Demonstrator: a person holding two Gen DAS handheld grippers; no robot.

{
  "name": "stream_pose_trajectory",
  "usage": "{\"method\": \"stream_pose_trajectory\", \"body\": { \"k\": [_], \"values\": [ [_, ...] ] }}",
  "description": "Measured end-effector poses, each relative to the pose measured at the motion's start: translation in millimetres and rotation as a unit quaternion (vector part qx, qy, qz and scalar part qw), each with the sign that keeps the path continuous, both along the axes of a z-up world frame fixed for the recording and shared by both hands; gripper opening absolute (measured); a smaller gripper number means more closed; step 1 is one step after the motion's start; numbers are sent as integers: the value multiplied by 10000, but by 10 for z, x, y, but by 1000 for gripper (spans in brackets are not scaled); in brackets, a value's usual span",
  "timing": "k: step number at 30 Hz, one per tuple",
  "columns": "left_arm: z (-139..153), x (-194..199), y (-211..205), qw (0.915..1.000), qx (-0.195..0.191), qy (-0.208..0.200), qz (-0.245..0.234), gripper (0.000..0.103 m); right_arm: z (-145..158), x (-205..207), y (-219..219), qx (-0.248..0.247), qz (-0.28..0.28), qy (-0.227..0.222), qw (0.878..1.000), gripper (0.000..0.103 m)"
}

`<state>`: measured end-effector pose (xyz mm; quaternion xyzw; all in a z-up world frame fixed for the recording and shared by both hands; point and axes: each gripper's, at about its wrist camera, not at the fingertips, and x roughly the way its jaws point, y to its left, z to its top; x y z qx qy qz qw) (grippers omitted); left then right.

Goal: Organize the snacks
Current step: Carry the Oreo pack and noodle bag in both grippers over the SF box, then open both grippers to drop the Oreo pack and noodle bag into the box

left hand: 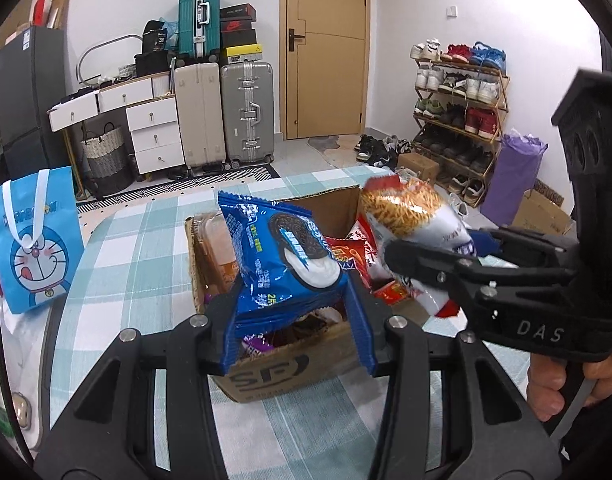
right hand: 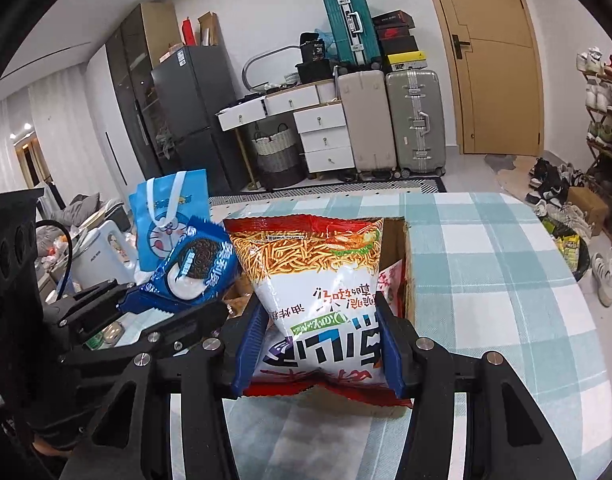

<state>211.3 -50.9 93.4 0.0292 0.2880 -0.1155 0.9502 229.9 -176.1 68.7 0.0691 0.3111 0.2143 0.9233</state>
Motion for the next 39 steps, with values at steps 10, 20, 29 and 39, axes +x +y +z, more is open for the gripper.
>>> {"method": "stream_pose_trajectory", "body": {
  "k": [10,20,29,39],
  "values": [
    [-20,117,-163,9999,95,78,1,33,-75,185,-7,37,19,151,9999,51],
    [-137,261,-142,9989,58,424,201,36,-181,389,68,8,90,455,9989,51],
    [-118,27,2,9993,-146,171,307,86,-117,158,-141,132,44,61,9999,82],
    [-74,-572,113,9984,-89,-405,379,102,-169,-284,-251,187,108,-48,9998,102]
  ]
}}
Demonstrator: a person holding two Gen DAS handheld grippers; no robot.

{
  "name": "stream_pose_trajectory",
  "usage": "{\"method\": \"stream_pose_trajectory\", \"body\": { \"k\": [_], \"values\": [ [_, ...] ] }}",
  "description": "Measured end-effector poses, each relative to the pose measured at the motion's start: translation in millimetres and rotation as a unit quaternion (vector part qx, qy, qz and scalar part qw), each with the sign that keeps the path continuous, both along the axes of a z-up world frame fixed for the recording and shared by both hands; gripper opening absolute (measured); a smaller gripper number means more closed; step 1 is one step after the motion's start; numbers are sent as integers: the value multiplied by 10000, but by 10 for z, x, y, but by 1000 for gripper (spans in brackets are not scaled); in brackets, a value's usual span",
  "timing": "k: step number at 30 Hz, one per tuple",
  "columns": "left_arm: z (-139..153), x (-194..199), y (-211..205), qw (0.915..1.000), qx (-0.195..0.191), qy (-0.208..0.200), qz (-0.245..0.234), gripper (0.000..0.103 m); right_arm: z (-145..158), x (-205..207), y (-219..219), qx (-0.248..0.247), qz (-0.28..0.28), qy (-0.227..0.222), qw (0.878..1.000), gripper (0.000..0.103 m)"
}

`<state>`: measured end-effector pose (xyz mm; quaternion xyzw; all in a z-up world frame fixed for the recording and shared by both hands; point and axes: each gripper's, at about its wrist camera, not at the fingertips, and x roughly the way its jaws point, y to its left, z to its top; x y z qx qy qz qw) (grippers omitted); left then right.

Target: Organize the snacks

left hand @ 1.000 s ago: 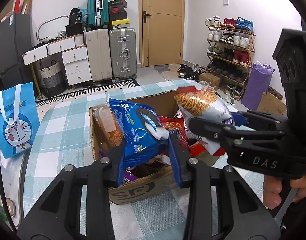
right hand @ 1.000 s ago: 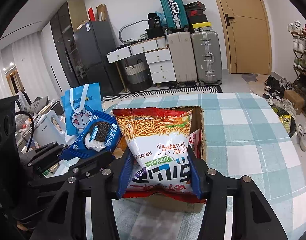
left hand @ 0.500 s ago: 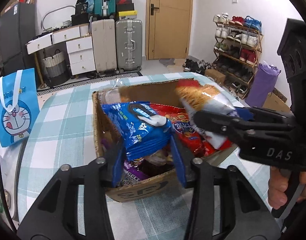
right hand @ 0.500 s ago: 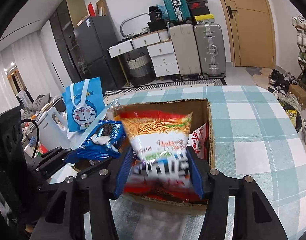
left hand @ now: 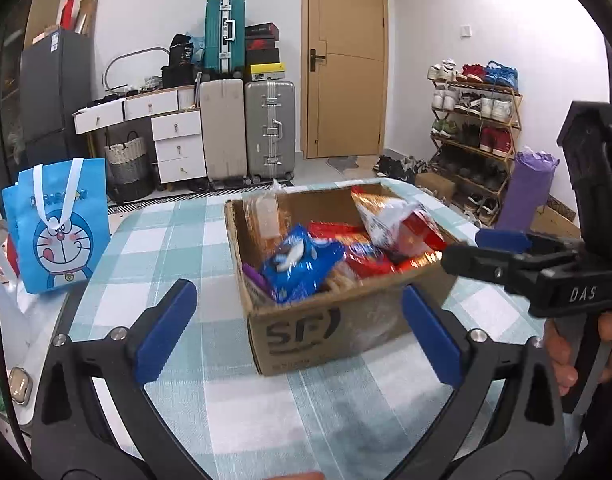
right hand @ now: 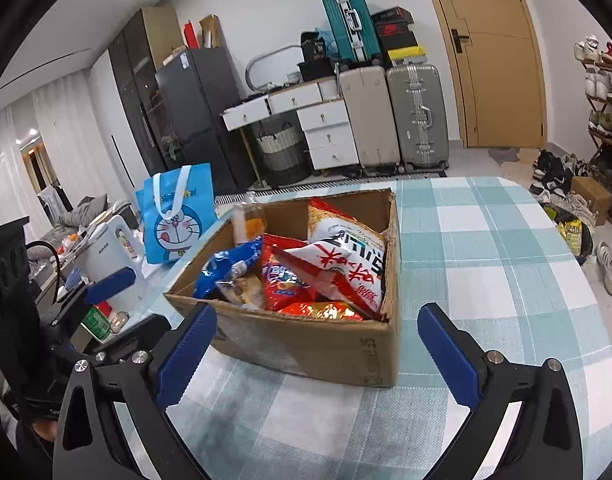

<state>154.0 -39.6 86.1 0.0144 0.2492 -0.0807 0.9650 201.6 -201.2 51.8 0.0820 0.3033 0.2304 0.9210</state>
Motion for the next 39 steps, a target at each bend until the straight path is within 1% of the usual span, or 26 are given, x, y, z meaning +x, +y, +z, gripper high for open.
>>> {"method": "stream_pose_trajectory", "body": {
  "k": [4,6,10,13,18,21,24,28,30,39],
  "values": [
    [-60,-243,8,9999,94,-110,36,102,12,-214,21,16,77,-320,9995,102],
    [-111,-347,51,9999,96,-136,47,102,11,-305,50,-58,111,-463,9988,102],
    [-208,-445,37,9997,123,-173,95,102,1,-482,82,-165,87,-815,9965,103],
    [-297,-484,54,9994,187,-171,218,102,-45,-570,60,-99,74,-978,9951,103],
    [-412,-562,180,9982,-53,-388,444,102,-168,-693,-16,-77,-60,-1182,9929,103],
    [-449,-598,247,9972,-153,-452,569,102,-218,-730,-50,-108,-111,-1229,9923,103],
    [-447,-597,304,9966,-172,-478,652,102,-225,-738,-65,-114,-164,-1273,9917,103],
    [-415,-564,316,9966,-142,-501,633,102,-214,-800,-64,-148,-234,-1430,9893,103],
    [-410,-576,304,9965,-112,-533,633,102,-212,-807,-53,-233,-300,-1433,9889,103],
    [-390,-592,241,9967,-58,-520,626,102,-204,-825,-45,-319,-368,-1468,9880,103]
  ]
}}
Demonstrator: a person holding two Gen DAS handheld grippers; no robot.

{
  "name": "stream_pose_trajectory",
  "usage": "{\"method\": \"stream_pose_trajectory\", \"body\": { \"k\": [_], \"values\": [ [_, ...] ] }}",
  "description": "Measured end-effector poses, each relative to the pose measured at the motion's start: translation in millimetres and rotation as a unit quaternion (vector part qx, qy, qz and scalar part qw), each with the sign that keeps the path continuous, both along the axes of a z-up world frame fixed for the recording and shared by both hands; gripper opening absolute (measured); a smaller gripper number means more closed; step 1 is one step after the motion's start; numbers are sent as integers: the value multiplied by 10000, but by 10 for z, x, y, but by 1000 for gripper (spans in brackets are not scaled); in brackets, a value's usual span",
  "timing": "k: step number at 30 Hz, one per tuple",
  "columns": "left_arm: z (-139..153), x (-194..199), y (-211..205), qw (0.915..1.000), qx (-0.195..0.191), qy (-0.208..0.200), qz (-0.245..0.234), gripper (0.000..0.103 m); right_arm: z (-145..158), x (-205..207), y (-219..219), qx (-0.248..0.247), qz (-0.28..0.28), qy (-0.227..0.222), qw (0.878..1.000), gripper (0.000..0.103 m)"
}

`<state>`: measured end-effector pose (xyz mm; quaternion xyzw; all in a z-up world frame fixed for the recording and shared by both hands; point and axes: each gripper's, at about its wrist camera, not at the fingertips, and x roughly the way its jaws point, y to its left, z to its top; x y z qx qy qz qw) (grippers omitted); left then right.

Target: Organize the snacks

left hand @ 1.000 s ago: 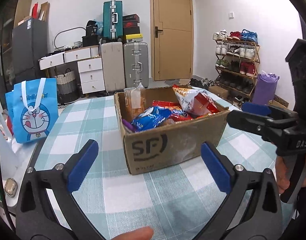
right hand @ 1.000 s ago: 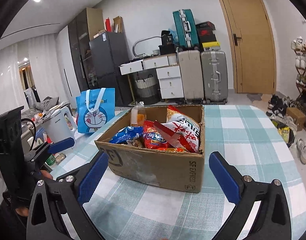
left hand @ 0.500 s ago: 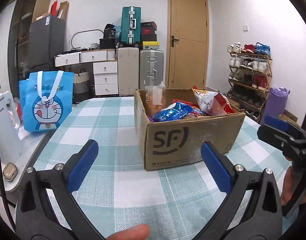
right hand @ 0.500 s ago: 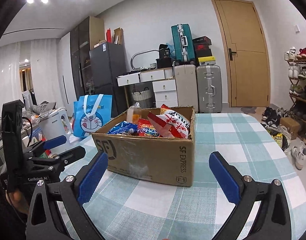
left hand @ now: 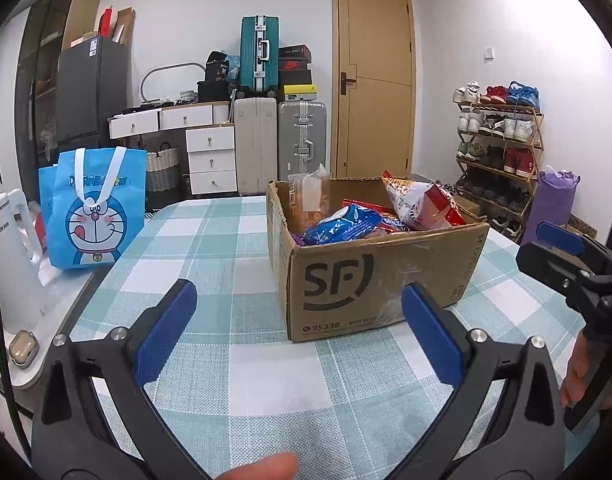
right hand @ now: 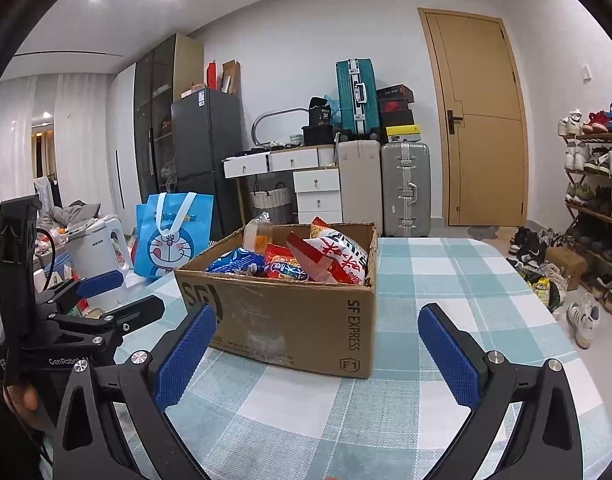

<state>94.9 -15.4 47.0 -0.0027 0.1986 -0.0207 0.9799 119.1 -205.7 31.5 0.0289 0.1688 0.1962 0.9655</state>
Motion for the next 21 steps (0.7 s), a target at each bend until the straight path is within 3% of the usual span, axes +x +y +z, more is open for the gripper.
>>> {"method": "stream_pose_trajectory", "body": {
  "k": [21],
  "values": [
    [-18,46,-16,10000,16,35,13,102,-10,68,-87,205,-47,125,9997,103]
  ]
}}
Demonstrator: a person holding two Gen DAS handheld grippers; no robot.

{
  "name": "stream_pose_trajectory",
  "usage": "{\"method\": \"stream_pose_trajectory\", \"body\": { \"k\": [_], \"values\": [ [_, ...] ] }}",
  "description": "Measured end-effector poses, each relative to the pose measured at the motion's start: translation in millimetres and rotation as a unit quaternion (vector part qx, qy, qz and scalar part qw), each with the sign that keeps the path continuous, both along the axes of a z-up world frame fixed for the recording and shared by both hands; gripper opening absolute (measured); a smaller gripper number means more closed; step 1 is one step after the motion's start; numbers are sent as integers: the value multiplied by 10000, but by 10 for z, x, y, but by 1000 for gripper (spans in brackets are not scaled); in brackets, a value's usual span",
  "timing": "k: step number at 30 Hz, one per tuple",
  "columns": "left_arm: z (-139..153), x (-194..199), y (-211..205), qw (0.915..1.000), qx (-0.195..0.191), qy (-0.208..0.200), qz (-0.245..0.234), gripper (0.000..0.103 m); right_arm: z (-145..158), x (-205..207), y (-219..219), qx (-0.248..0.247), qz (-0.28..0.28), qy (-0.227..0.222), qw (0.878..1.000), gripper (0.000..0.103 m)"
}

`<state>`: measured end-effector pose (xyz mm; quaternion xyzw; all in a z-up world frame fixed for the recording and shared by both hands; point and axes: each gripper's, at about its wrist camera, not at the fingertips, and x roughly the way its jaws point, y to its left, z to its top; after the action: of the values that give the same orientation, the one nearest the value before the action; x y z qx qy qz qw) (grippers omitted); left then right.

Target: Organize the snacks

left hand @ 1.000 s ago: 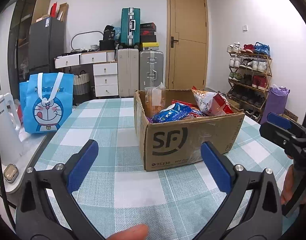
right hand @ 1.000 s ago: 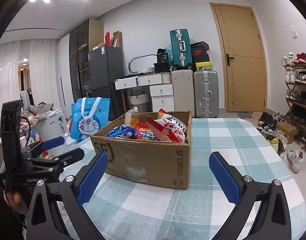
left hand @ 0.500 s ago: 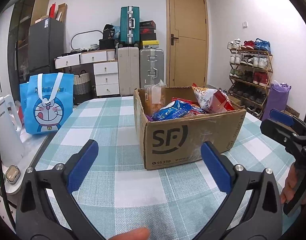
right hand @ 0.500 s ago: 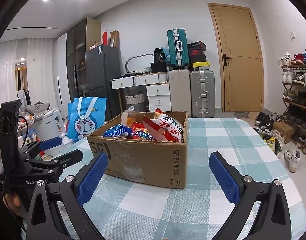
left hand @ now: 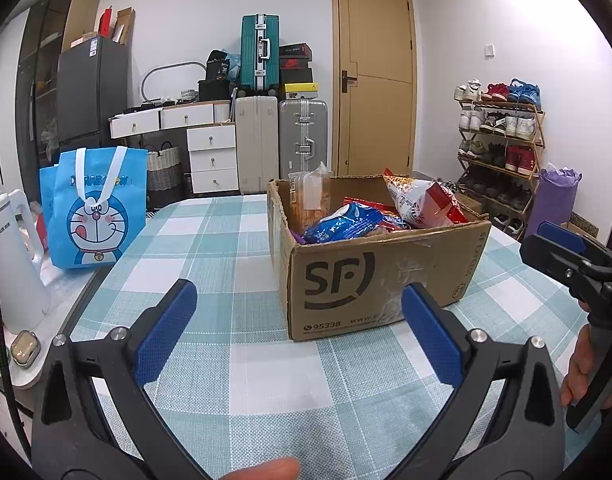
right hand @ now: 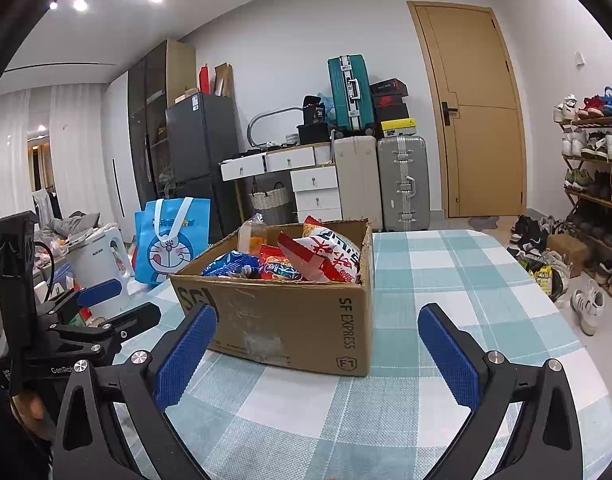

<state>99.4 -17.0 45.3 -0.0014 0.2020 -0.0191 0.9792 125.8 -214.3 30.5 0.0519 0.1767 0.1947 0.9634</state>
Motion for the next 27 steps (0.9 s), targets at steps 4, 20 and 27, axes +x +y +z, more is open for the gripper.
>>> {"method": "stream_pose_trajectory", "body": {
  "k": [4,20,27],
  "values": [
    [3,-12,2,10000,11,-6,-6,102,1,-5,-1,0,1,0,10000,103],
    [-16,11,14,10000,-18,-7,17,102,-4,2,-10,13,-5,3,10000,103],
    [-15,2,15,10000,-17,-13,20,102,-4,4,-20,36,9,15,10000,103]
  ]
}}
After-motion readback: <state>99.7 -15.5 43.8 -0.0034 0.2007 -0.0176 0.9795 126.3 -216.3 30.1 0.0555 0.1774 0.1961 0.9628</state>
